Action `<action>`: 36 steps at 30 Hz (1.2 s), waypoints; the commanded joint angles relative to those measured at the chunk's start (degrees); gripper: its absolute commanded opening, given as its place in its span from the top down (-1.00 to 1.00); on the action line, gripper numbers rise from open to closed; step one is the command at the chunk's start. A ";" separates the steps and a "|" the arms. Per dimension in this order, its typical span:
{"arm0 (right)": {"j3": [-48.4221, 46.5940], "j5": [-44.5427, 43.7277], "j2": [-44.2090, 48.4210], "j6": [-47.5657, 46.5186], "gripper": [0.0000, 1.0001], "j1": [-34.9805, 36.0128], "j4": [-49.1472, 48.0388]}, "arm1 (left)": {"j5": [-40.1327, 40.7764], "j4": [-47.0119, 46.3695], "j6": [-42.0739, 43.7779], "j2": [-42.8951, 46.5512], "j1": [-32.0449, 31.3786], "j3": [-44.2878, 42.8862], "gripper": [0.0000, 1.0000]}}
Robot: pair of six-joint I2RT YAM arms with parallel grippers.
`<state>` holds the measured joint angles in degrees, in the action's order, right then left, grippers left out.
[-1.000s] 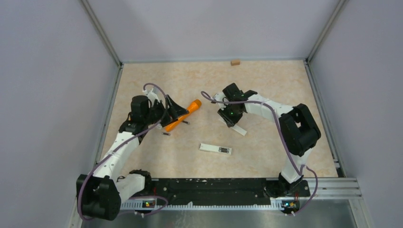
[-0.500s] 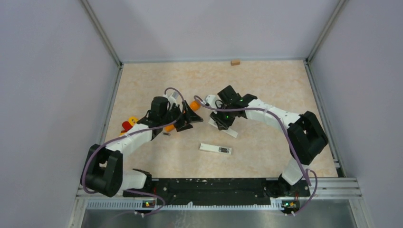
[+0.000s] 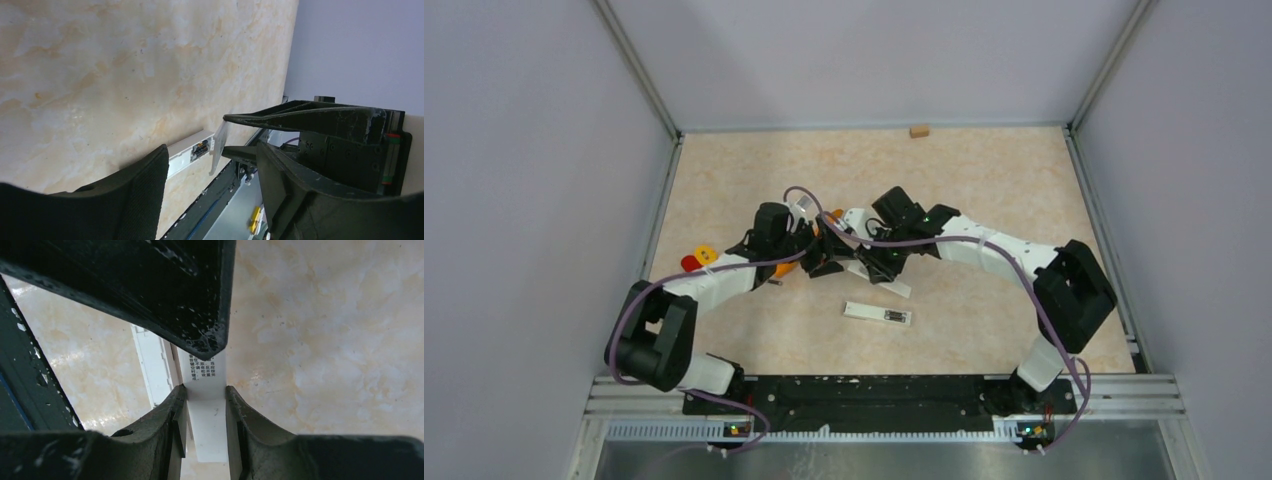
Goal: Load the batteries into the remote control
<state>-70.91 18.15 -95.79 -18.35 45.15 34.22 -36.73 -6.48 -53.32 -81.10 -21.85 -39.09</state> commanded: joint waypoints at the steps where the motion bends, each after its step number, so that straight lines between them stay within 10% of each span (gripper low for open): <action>1: -0.37 2.67 2.72 -0.11 0.44 1.45 -2.75 | -2.71 -5.80 -2.70 -0.84 -0.73 -0.15 -0.31; 14: -0.87 2.09 2.12 2.28 0.43 1.55 -4.70 | -6.91 -5.13 -3.98 -1.38 -0.90 -0.47 0.37; 17: -1.24 0.86 1.76 3.99 0.43 1.52 -5.10 | -8.08 -5.35 -3.98 -0.58 -0.91 -0.67 1.00; 21: -1.57 -0.51 2.00 7.65 0.22 0.62 -4.88 | -7.81 -4.95 -2.61 1.63 -0.77 -1.28 1.00; 26: 3.96 1.60 9.72 16.03 -0.55 -2.34 -9.78 | -5.95 -0.32 0.92 3.32 0.14 -3.82 1.00; 36: 23.34 -6.04 30.92 60.23 -0.64 -8.23 -24.17 | -6.28 -6.22 -5.68 6.79 1.19 -2.35 1.00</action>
<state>-55.44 15.81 -71.50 18.46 37.32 19.79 -42.41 -6.68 -55.07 -77.56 -20.97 -41.28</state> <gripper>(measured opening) 0.818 0.026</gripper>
